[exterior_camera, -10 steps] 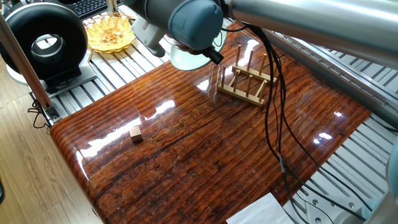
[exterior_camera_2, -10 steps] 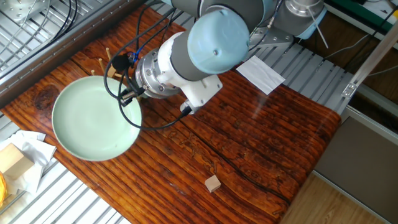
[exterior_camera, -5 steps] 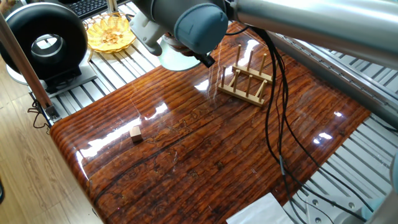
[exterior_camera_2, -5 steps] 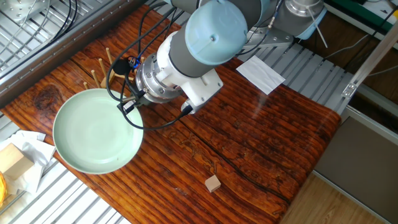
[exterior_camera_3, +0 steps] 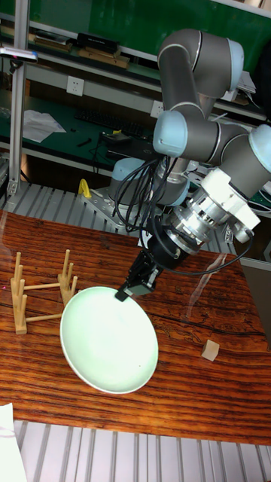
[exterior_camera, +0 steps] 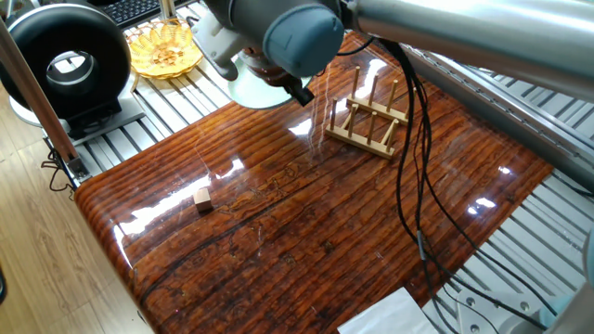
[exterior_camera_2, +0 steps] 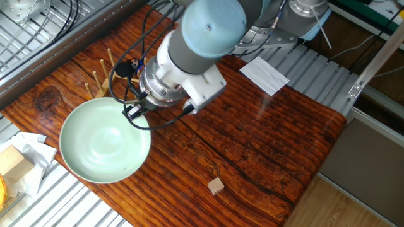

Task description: Put the dish on the dish rack

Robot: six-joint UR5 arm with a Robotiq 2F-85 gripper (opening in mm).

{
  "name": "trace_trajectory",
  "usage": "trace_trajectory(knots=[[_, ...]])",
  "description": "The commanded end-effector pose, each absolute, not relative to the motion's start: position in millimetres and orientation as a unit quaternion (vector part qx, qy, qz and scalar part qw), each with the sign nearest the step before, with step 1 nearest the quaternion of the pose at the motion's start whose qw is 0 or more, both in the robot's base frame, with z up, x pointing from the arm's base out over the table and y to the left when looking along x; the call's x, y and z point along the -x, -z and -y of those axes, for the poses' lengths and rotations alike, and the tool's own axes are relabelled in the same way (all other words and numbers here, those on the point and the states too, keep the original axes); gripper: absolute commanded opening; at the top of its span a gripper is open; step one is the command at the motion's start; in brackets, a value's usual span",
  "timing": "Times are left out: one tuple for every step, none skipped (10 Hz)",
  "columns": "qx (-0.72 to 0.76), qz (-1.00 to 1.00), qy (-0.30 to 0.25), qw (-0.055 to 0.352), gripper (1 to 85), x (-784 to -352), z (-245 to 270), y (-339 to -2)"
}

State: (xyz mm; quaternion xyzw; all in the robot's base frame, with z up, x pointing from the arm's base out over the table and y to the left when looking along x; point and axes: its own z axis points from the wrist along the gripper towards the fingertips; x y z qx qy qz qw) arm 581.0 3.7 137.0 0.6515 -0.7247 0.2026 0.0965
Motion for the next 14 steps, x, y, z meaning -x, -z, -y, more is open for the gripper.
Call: trace_trajectory(knots=[[-0.648,0.738,-0.166,0.085,1.0,-566.1,-13.8,-152.5],[-0.662,0.728,-0.155,0.083,1.0,-563.6,-11.6,-154.8],[-0.682,0.714,-0.131,0.088,1.0,-556.2,-11.8,-155.1],[-0.696,0.701,-0.12,0.097,1.0,-551.2,-9.8,-159.4],[-0.704,0.693,-0.114,0.107,1.0,-548.2,-9.1,-166.9],[-0.708,0.688,-0.111,0.114,1.0,-546.8,-8.5,-175.3],[-0.711,0.683,-0.111,0.125,1.0,-545.2,-8.0,-184.1],[-0.712,0.68,-0.105,0.138,1.0,-540.4,-11.1,-188.1],[-0.717,0.672,-0.098,0.158,1.0,-533.9,-12.3,-190.8],[-0.718,0.67,-0.091,0.165,1.0,-531.9,-15.8,-191.0],[-0.717,0.67,-0.082,0.172,1.0,-527.5,-20.6,-191.3],[-0.713,0.672,-0.067,0.187,1.0,-516.4,-23.8,-193.9],[-0.708,0.671,-0.048,0.214,1.0,-500.7,-23.6,-198.9],[-0.704,0.675,-0.03,0.219,1.0,-491.5,-31.4,-200.2]])
